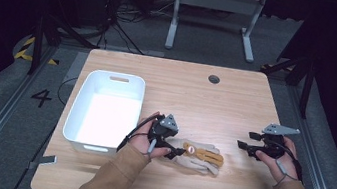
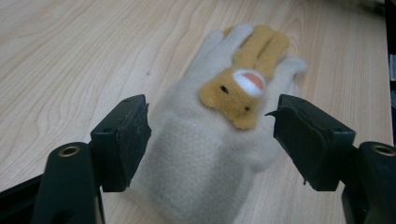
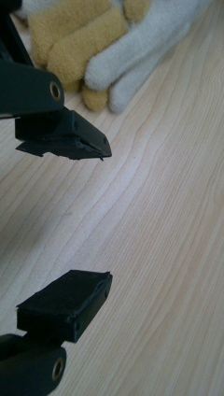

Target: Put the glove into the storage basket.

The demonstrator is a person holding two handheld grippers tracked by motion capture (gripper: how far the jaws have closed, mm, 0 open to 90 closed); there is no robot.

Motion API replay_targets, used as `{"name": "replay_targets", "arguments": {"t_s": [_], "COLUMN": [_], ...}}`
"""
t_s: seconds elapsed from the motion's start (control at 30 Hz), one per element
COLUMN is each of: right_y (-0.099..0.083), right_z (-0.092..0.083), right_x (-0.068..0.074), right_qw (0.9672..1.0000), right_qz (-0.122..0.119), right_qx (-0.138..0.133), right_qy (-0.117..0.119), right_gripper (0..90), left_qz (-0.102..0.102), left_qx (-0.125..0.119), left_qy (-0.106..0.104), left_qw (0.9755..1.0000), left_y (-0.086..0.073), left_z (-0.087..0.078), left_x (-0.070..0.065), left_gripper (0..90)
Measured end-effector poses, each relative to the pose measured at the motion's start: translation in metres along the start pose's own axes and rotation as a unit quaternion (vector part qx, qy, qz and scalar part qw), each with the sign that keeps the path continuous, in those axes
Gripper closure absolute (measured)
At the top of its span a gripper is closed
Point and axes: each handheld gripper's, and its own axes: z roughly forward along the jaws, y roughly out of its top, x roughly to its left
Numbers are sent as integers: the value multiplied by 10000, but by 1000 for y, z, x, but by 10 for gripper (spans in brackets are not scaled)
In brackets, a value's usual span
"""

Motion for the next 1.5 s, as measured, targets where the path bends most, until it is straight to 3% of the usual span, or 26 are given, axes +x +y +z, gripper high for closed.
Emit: {"name": "replay_targets", "arguments": {"t_s": [0.2, 0.5, 0.7, 0.87, 0.97, 1.2, 1.4, 1.5], "right_y": [0, 0, 0, 1, 1, 1, 1, 1], "right_z": [1, 4, 5, 4, 4, 4, 2, 3], "right_x": [1, 3, 4, 5, 5, 5, 3, 3], "right_qw": [10000, 9999, 9999, 9999, 9999, 9998, 9998, 9999], "right_qz": [10, -53, -48, -62, -44, -41, -6, 1], "right_qx": [-11, 28, 32, -19, -58, -76, -130, -129], "right_qy": [48, 116, 138, 131, 151, 151, 118, 112], "right_gripper": [314, 295, 286, 272, 265, 259, 257, 254], "left_qz": [134, 159, 468, 338, 406, 609, 463, 497], "left_qx": [122, 256, 182, 172, 307, 252, 155, 129], "left_qy": [-35, -116, -98, -322, -355, -321, -370, -372], "left_qw": [9998, 9995, 9987, 9988, 9981, 9973, 9981, 9980], "left_y": [-4, -8, -9, -13, -15, -19, -24, -25], "left_z": [8, 21, 27, 33, 36, 42, 45, 46], "left_x": [3, 4, 6, 7, 6, 5, 5, 5], "left_gripper": [253, 224, 226, 219, 211, 204, 199, 197]}}
